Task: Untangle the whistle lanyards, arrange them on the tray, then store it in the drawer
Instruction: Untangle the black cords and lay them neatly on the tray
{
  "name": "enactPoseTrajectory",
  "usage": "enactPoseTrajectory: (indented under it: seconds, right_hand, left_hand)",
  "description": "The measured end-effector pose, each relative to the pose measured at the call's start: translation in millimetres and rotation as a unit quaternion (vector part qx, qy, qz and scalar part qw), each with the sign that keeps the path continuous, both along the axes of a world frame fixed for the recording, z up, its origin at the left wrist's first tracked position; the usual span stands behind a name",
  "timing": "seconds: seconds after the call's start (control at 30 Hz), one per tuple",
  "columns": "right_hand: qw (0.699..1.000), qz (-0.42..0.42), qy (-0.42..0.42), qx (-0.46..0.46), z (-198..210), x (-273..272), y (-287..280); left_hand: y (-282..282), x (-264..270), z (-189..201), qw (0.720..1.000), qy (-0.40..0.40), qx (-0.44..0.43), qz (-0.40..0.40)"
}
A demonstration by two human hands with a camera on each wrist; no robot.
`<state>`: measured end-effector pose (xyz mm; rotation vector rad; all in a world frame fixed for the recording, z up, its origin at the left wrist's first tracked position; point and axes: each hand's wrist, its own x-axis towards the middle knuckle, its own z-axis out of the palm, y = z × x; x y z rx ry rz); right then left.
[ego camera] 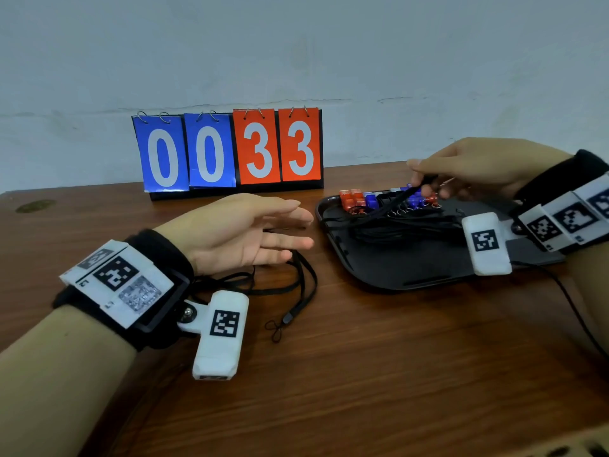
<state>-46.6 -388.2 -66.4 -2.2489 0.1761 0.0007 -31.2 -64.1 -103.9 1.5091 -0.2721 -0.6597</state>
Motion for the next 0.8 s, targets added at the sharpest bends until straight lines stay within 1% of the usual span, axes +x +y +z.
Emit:
enactPoseTrajectory:
  seconds: [0.13, 0.2, 0.23, 0.33, 0.47, 0.6, 0.73, 0.8]
  right_hand:
    - [0.994, -0.052, -0.006, -0.100, -0.6, 2.7, -11.1]
    - [0.988, -0.059, 0.000, -0.146, -3.0, 4.6, -16.5]
    - [0.986, -0.059, 0.009, -0.154, -4.2, 5.4, -18.4]
    - [0.986, -0.058, 0.044, -0.152, -5.0, 6.2, -21.0]
    - [0.984, -0.062, 0.065, -0.153, -5.5, 8.6, -23.9]
    - [0.983, -0.060, 0.078, -0.158, -7.2, 12.4, -28.9]
    - [0.983, -0.053, 0.090, -0.152, -8.0, 14.4, -30.3]
    - [0.980, -0.044, 0.092, -0.171, -7.6, 13.3, -30.7]
  left_hand:
    - [3.3, 3.6, 0.2, 0.999, -0.026, 0.030, -0.014]
    - [4.4, 5.7, 0.0, 0.997, -0.040, 0.062, -0.019]
    - [5.1, 6.4, -0.2, 0.995, -0.045, 0.083, -0.023]
    - [6.9, 8.1, -1.3, 0.989, -0.050, 0.139, -0.032]
    - [6.3, 9.9, -2.6, 0.983, -0.044, 0.170, -0.046]
    - [6.3, 11.0, -4.9, 0.972, -0.052, 0.221, -0.061]
    - [6.7, 12.7, -6.8, 0.968, -0.049, 0.238, -0.060]
    - [6.3, 12.6, -6.8, 0.968, -0.052, 0.239, -0.060]
